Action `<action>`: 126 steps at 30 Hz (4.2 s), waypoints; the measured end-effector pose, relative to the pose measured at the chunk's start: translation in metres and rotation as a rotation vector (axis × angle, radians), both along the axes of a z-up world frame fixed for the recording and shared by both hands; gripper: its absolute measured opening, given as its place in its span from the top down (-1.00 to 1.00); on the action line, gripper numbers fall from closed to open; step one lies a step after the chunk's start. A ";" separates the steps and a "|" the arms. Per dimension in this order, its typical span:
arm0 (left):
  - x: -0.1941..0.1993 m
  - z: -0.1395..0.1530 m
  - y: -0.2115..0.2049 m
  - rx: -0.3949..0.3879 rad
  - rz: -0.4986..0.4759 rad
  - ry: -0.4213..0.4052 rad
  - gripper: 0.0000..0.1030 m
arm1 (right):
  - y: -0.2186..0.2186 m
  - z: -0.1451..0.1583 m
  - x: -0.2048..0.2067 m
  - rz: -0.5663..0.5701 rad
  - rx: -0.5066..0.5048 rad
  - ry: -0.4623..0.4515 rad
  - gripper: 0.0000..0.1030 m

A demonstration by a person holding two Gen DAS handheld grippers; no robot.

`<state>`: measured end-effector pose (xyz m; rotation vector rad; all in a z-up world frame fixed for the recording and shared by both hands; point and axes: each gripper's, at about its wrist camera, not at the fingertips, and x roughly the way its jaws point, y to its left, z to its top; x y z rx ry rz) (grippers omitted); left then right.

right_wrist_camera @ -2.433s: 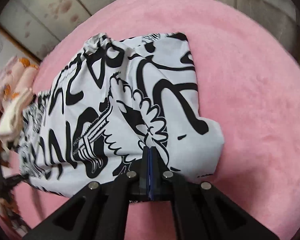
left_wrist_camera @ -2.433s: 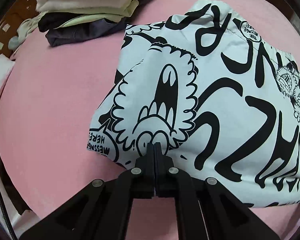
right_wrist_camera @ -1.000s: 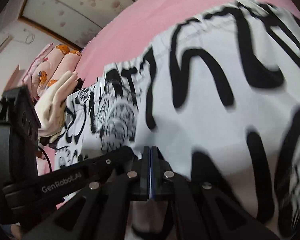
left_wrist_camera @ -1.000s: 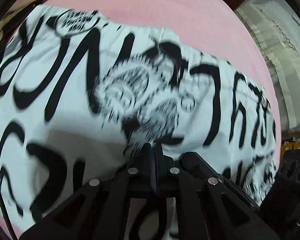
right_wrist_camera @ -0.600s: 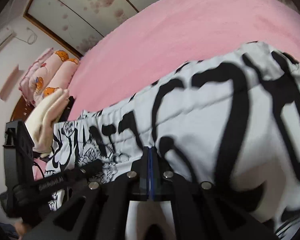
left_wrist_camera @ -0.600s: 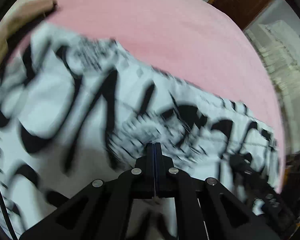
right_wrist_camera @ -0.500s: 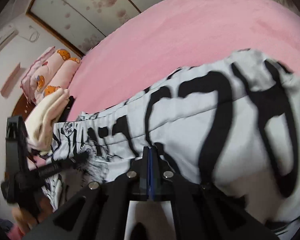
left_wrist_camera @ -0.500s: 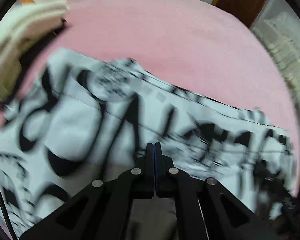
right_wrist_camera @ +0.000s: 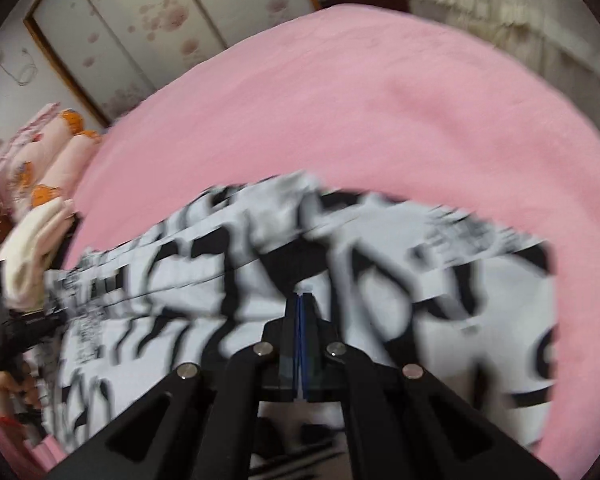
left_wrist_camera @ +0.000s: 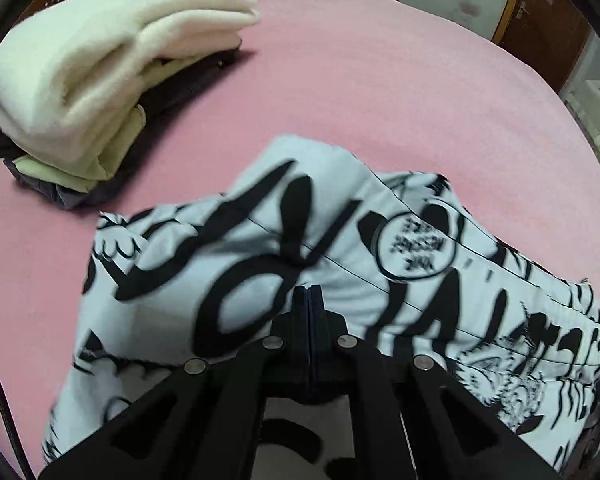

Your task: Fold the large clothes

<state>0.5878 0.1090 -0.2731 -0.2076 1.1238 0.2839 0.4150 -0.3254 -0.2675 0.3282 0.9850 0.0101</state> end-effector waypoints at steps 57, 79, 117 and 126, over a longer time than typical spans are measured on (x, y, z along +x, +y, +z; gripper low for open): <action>-0.254 -0.014 0.136 -0.665 0.356 -0.042 0.04 | 0.211 -0.032 0.002 0.189 0.074 0.429 1.00; -0.202 -0.053 0.154 -0.776 0.305 -0.190 0.07 | 0.225 -0.033 0.002 0.100 0.001 0.376 1.00; -0.225 0.194 -0.235 -0.422 -0.390 -0.439 0.70 | 0.025 -0.034 -0.029 0.245 0.513 0.336 1.00; -0.236 0.159 -0.312 -0.350 -0.498 -0.299 0.70 | -0.102 -0.028 -0.011 0.095 0.654 0.288 1.00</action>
